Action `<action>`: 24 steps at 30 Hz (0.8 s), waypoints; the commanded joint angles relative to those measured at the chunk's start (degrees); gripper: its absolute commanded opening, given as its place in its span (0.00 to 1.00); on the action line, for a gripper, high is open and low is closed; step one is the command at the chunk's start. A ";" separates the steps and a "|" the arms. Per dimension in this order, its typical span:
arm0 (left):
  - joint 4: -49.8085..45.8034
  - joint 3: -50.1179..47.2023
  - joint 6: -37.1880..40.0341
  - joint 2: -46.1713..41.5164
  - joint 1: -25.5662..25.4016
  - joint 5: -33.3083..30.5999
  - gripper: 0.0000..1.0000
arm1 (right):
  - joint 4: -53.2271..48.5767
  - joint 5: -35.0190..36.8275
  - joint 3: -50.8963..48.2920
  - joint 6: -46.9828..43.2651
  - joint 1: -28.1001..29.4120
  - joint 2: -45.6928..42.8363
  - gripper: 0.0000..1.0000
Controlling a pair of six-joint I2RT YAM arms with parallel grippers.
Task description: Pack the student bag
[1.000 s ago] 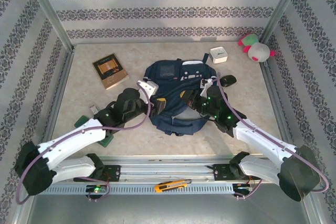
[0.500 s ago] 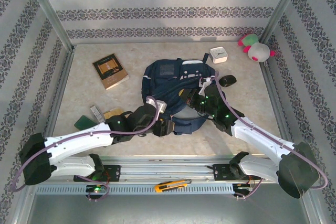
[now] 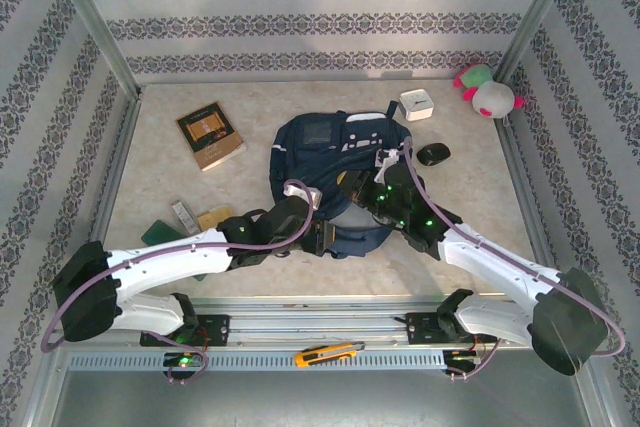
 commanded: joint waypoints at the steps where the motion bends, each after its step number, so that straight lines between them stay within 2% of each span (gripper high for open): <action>1: 4.87 1.62 -2.29 0.84 -0.74 0.05 0.35 | 6.39 0.76 3.64 0.00 1.72 0.14 0.00; 4: 4.74 2.49 -2.71 1.13 -1.04 0.14 0.36 | 6.57 1.23 3.77 0.01 2.29 0.82 0.00; 6: 3.27 2.67 -3.07 1.39 -1.34 -1.24 0.42 | 6.81 1.51 3.86 0.05 2.55 1.14 0.00; 9: -0.38 2.56 -4.18 1.69 -1.35 -3.73 0.41 | 6.70 2.20 4.01 -0.03 2.98 1.05 0.00; 14: -1.13 1.39 -4.60 1.67 -1.34 -6.46 0.20 | 6.07 3.01 4.28 -0.84 3.23 0.46 0.00; 18: 1.51 1.29 -5.09 1.48 -1.35 -4.77 0.03 | 4.54 2.56 5.00 -2.73 3.35 0.40 0.00; 19: 2.37 1.03 -5.38 1.35 -1.35 -4.11 0.00 | 4.20 2.33 5.00 -3.25 3.35 0.42 0.00; 24: 5.91 -0.73 -8.22 -0.37 -0.58 -2.08 0.00 | 2.65 0.56 4.74 -5.22 3.14 0.24 0.00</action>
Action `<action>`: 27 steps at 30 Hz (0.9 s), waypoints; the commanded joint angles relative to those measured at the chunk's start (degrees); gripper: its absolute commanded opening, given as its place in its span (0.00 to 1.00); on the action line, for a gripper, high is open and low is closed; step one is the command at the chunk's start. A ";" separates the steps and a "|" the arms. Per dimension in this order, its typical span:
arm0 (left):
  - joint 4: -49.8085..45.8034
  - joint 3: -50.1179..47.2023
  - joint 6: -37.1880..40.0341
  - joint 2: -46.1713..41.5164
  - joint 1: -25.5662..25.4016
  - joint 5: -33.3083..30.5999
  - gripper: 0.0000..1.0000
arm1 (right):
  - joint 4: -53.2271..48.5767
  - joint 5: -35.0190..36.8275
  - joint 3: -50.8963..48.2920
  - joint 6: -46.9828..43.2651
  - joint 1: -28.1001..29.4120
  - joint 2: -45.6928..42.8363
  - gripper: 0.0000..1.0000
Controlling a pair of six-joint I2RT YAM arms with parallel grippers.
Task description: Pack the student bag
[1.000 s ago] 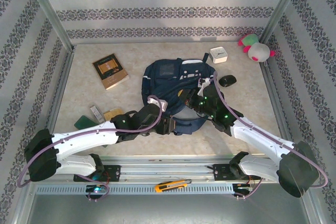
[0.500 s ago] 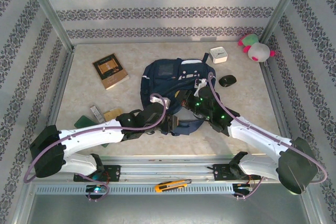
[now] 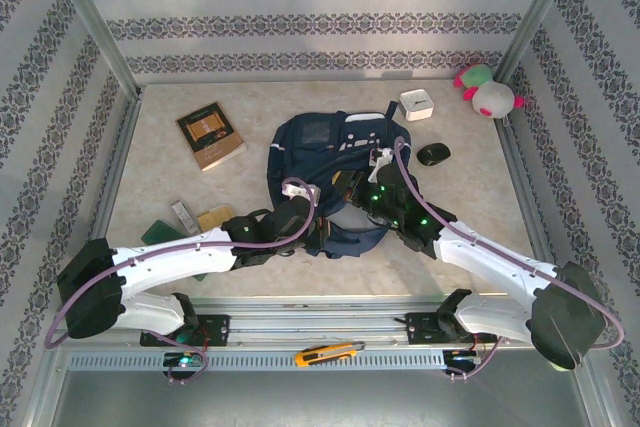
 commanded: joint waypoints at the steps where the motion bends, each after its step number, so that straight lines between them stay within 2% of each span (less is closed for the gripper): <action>1: 5.71 -2.10 -3.40 -2.06 0.67 2.12 0.00 | 2.69 -2.47 3.12 -3.14 0.93 -1.31 0.00; 5: 13.46 -5.57 -5.32 -4.25 2.09 5.20 0.00 | 1.59 -3.75 2.34 -3.54 0.85 -1.45 0.00; 11: 28.24 -9.69 -8.92 -3.64 2.72 13.86 0.00 | 2.42 -4.78 1.32 -2.91 -0.19 -1.49 0.00; 12: 27.45 -9.60 -9.10 -3.33 2.72 14.04 0.01 | 2.56 -4.87 1.32 -2.72 -0.19 -1.42 0.00; 13: 25.13 -9.13 -9.03 -3.20 2.72 13.69 0.11 | 2.61 -4.97 1.54 -2.69 -0.14 -1.49 0.00; 14: 21.52 -8.26 -8.41 -2.94 2.67 12.86 0.27 | 2.61 -5.26 1.79 -2.67 -0.06 -1.35 0.00; 15: 17.92 -7.32 -7.55 -2.80 2.72 11.93 0.33 | 2.64 -5.31 2.05 -2.66 0.03 -1.42 0.00; 19: 8.96 -4.13 -4.92 -2.45 2.45 9.53 0.43 | 2.36 -4.07 2.62 -2.36 0.91 -1.42 0.00; 27: -0.21 -1.68 -4.99 -2.47 1.49 4.50 0.50 | -0.60 7.10 5.08 -4.70 6.78 -2.57 0.00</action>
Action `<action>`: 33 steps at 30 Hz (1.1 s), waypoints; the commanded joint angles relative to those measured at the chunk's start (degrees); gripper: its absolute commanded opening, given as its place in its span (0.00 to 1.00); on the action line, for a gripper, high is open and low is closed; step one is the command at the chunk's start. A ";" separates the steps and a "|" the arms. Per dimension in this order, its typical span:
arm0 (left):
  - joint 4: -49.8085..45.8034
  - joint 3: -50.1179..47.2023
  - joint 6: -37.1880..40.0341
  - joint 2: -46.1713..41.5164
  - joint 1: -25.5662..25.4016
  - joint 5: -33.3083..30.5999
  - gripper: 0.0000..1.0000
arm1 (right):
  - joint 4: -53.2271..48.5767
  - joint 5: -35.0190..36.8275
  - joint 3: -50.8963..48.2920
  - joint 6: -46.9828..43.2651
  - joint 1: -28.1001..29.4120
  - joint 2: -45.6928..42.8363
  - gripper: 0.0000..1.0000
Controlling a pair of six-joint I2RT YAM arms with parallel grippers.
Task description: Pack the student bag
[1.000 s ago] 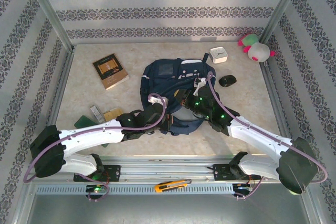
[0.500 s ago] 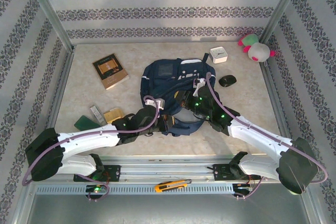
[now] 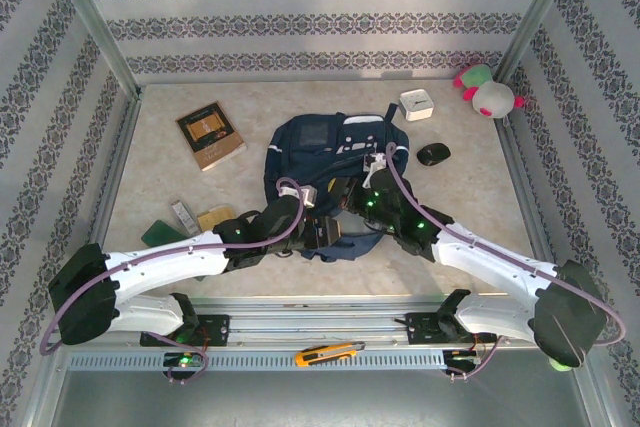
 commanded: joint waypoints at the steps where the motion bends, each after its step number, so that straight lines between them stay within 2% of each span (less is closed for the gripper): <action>1: -6.50 1.98 -0.03 0.13 -0.39 -4.71 0.51 | 1.35 4.92 5.34 -4.06 3.41 -2.49 0.00; 10: -16.08 2.01 -3.79 -3.28 -0.31 -10.31 0.55 | -5.01 13.88 8.64 -9.78 8.96 -1.91 0.00; 17: -17.67 2.69 -4.22 -4.26 -0.22 -12.07 0.66 | -1.62 11.72 8.08 -9.24 10.02 -0.31 0.00; 20: -19.99 3.77 -4.21 -2.81 -0.22 -13.39 0.66 | -0.62 10.64 7.92 -8.84 10.22 0.39 0.00; 22: -22.58 4.24 -5.01 -2.36 -0.22 -15.34 0.61 | -0.65 10.42 7.75 -8.95 10.24 0.20 0.00; 27: -21.73 2.29 -6.01 -4.04 0.21 -16.14 0.33 | -0.87 11.06 6.55 -9.53 10.20 -1.37 0.00; 33: -16.96 -0.37 -7.07 -6.31 0.57 -14.96 0.20 | -1.77 10.53 5.65 -9.94 9.69 -2.24 0.00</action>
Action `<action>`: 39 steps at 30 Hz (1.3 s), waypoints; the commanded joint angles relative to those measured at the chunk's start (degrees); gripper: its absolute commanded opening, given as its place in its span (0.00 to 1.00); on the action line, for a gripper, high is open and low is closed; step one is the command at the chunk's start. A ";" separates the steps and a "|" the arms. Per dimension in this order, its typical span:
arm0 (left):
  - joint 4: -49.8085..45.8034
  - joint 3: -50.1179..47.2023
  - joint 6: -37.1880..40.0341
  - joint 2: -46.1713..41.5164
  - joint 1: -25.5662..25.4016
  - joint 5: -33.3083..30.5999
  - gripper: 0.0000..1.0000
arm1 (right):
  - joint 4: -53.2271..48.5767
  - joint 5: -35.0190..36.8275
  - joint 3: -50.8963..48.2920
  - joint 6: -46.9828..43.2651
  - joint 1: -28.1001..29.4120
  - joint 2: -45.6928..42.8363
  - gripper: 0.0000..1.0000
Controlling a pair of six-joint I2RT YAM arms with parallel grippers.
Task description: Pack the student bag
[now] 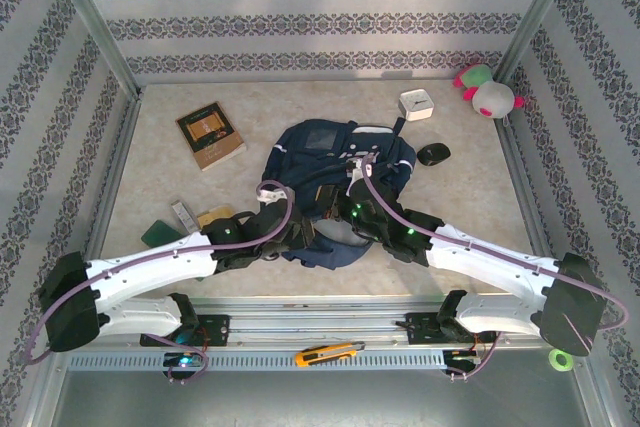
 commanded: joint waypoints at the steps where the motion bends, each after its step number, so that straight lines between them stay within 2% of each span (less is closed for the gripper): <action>1: 0.42 -2.28 -1.64 -1.97 0.94 -3.44 0.17 | 3.70 -0.87 0.49 -2.58 0.04 -3.26 0.00; 5: 2.57 -4.75 -1.36 -4.94 1.34 -3.56 0.01 | 4.75 -7.18 -0.62 -0.85 -3.52 -2.60 0.00; 10: 2.42 -6.11 4.08 -8.85 2.04 -3.80 0.00 | 6.21 -13.54 -2.39 0.34 -7.22 -3.49 0.00; 11: 2.41 -5.89 6.35 -9.28 2.08 -3.48 0.04 | 6.22 -14.48 -2.53 0.86 -7.97 -3.68 0.00; 13: 1.23 -5.37 9.12 -9.70 2.06 -3.49 0.21 | 6.53 -14.88 -3.04 1.98 -8.72 -4.31 0.00; 14: 0.17 -4.80 10.04 -9.82 2.07 -3.70 0.35 | 7.11 -14.85 -3.26 2.43 -8.83 -4.52 0.00; 15: -0.59 -4.35 10.58 -9.87 2.07 -3.73 0.44 | 7.66 -14.71 -3.45 3.28 -8.86 -4.72 0.00; 16: -0.99 -4.09 10.88 -9.81 2.06 -3.58 0.46 | 8.15 -14.72 -3.47 3.81 -8.85 -4.76 0.00; 19: -6.45 1.32 13.04 -5.75 1.11 -1.27 0.66 | 9.19 -13.58 -2.65 5.08 -8.25 -3.95 0.00; 20: -7.52 2.37 13.88 -4.54 0.55 -1.32 0.68 | 9.12 -13.28 -2.51 5.08 -8.25 -3.68 0.00; 28: -11.38 6.14 18.73 1.47 -4.09 -4.88 0.65 | 9.73 -12.40 -1.62 4.63 -8.24 -2.95 0.00; 31: -12.83 6.78 19.94 2.74 -5.00 -6.33 0.59 | 9.73 -12.11 -1.62 4.50 -8.24 -3.23 0.00; 36: -10.11 6.08 19.88 4.11 -5.12 -8.21 0.41 | 9.91 -13.11 -0.85 4.55 -8.20 -2.80 0.00; 39: -8.04 6.73 19.92 5.46 -5.12 -9.65 0.38 | 10.17 -13.54 -0.74 4.63 -8.19 -2.57 0.00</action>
